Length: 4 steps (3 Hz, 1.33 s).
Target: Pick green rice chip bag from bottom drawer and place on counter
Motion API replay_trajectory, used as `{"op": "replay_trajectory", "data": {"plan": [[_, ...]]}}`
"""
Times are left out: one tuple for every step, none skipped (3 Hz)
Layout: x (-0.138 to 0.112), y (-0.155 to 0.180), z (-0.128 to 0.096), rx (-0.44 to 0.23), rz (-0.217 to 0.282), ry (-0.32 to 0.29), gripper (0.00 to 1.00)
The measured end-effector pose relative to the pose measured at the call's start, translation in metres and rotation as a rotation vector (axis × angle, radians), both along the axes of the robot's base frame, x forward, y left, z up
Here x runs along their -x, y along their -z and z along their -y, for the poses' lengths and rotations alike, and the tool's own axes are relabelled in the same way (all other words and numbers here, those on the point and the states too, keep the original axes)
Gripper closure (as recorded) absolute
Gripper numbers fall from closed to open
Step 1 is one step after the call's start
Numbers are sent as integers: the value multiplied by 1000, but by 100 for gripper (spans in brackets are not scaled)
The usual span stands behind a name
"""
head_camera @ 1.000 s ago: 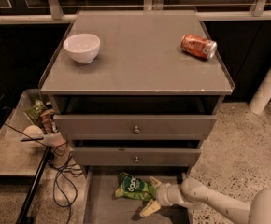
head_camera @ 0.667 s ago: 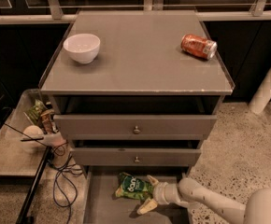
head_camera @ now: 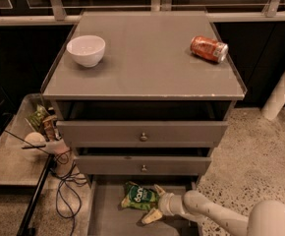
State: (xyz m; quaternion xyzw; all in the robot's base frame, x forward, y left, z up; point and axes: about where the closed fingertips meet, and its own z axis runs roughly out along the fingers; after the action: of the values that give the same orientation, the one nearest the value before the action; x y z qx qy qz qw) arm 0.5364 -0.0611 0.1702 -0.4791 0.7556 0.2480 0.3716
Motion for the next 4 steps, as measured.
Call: {"op": "replay_trajectory", "data": {"plan": [[-19, 14, 8, 43, 31, 32, 0], [-21, 15, 8, 45, 33, 35, 0], [-21, 15, 8, 45, 33, 35, 18], [-21, 15, 8, 45, 33, 35, 41]]}}
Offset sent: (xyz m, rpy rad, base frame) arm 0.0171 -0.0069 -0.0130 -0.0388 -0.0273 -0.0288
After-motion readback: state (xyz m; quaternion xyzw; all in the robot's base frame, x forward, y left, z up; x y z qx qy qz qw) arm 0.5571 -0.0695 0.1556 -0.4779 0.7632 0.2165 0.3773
